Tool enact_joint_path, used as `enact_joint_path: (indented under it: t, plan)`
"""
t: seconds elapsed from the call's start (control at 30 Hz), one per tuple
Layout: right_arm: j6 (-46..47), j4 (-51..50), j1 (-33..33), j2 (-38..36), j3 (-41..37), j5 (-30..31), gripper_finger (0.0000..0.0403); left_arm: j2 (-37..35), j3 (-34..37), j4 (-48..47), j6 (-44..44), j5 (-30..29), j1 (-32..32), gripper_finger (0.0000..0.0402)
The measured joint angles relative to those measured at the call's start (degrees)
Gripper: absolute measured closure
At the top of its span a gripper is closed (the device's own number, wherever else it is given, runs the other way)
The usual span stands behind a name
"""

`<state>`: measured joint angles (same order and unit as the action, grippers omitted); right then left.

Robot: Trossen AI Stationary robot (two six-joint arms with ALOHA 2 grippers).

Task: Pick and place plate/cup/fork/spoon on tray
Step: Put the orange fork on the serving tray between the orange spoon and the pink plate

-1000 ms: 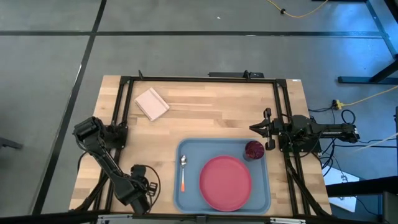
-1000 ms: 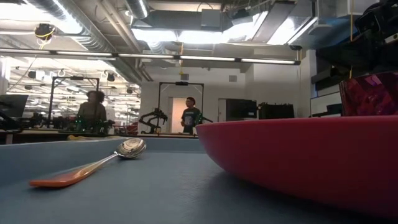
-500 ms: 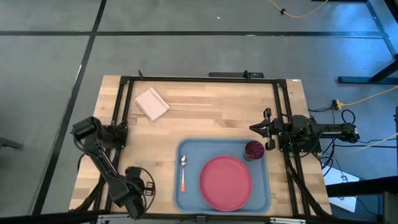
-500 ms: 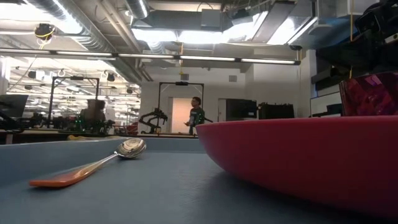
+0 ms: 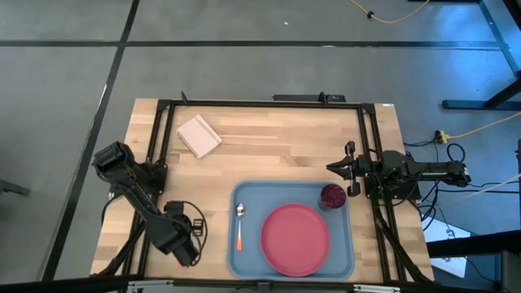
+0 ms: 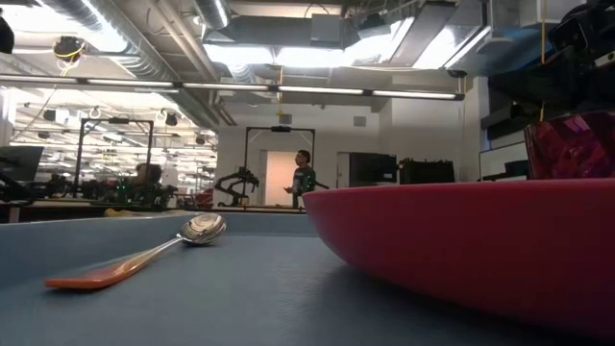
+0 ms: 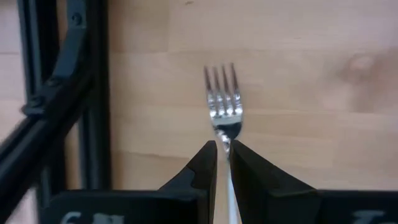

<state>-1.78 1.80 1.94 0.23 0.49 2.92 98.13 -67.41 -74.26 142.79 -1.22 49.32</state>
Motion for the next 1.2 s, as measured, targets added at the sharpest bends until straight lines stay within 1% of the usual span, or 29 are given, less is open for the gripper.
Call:
enact_joint_path:
  t: [0.13,0.2,0.27,0.33,0.4,0.53,0.6,0.63,0.7,0.77,0.83,0.9,0.97,1.2]
  plan:
    - [0.0,0.0,0.0,0.0,0.0,0.0,0.037,-5.6,4.2,1.2,-5.7,1.8,-4.0,0.0364]
    - [0.0,0.0,0.0,0.0,0.0,0.0,0.037,-9.9,6.7,2.0,-9.4,0.8,-5.9,0.0364]
    - [0.0,0.0,0.0,0.0,0.0,0.0,0.037,-14.5,9.7,5.0,-11.7,-0.7,-7.4,0.0364]
    - [0.0,0.0,0.0,0.0,0.0,0.0,0.037,-18.5,13.3,10.6,-12.2,-2.0,-7.4,0.0364]
    - [0.0,0.0,0.0,0.0,0.0,0.0,0.037,-20.6,17.2,18.5,-10.1,-2.2,-6.1,0.0364]
    - [0.0,0.0,0.0,0.0,0.0,0.0,0.037,-19.7,24.2,36.1,-1.9,-1.1,-1.8,0.0364]
    - [0.0,0.0,0.0,0.0,0.0,0.0,0.037,-18.0,25.0,43.6,-0.5,-0.5,-0.2,0.0364]
    - [0.0,0.0,0.0,0.0,0.0,0.0,0.037,-17.1,24.7,45.4,-0.4,-0.9,0.0,0.0364]
    - [0.0,0.0,0.0,0.0,0.0,0.0,0.037,-16.1,22.7,44.1,-0.5,-3.0,0.2,0.0364]
    - [0.0,0.0,0.0,0.0,0.0,0.0,0.037,-16.0,20.2,38.3,-0.6,-4.9,0.7,0.0364]
    - [0.0,0.0,0.0,0.0,0.0,0.0,0.037,-15.6,17.6,32.5,0.3,-4.9,1.5,0.0364]
    - [0.0,0.0,0.0,0.0,0.0,0.0,0.037,-14.8,15.9,29.0,2.5,-3.1,2.2,0.0364]
    - [0.0,0.0,0.0,0.0,0.0,0.0,0.037,-13.6,14.6,28.6,3.1,-1.7,2.6,0.0364]
    - [0.0,0.0,0.0,0.0,0.0,0.0,0.037,-7.6,12.8,29.3,3.1,-1.5,4.1,0.0364]
